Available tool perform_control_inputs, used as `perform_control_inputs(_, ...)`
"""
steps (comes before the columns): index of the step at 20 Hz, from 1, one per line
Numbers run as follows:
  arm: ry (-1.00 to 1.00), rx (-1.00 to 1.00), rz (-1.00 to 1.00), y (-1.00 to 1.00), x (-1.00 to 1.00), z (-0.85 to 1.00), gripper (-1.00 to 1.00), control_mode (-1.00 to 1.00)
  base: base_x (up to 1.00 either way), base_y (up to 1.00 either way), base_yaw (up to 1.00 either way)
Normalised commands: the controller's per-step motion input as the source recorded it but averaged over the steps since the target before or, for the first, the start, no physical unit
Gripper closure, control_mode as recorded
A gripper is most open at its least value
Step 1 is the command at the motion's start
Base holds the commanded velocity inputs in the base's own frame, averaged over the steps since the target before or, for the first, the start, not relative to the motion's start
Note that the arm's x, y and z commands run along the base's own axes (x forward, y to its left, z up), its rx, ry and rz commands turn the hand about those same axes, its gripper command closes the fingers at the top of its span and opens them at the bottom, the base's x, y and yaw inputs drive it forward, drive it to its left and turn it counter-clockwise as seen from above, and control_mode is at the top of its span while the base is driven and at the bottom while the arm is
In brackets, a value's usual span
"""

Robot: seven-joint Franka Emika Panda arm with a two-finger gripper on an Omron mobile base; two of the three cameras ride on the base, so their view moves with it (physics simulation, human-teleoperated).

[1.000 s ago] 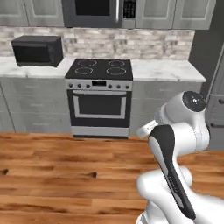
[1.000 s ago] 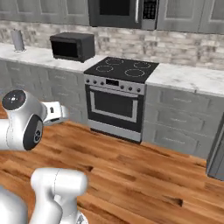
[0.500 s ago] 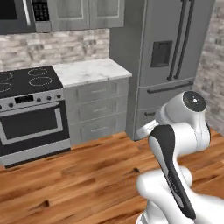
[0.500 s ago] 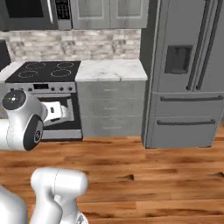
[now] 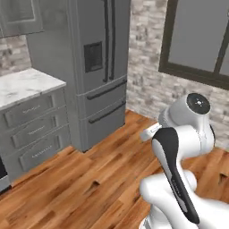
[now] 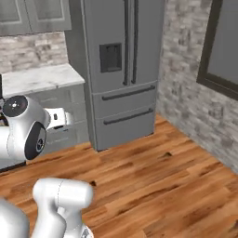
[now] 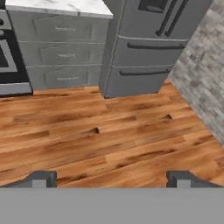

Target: Place the pitcher and cup on the dining counter for serving.

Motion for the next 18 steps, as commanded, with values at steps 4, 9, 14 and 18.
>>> perform_control_inputs(4,0.00,0.00,0.00,0.00,0.00,0.00,-1.00,1.00,0.23,-0.21,-0.73)
perform_control_inputs(9,0.00,0.00,0.00,0.00,0.00,0.00,-1.00,1.00,0.17,-0.21,-0.75)
perform_control_inputs(14,0.00,0.00,0.00,0.00,0.00,0.00,-1.00,1.00,0.14,-0.21,-0.76)
perform_control_inputs(18,0.00,0.00,0.00,0.00,0.00,0.00,-1.00,1.00,0.15,-0.20,-0.76)
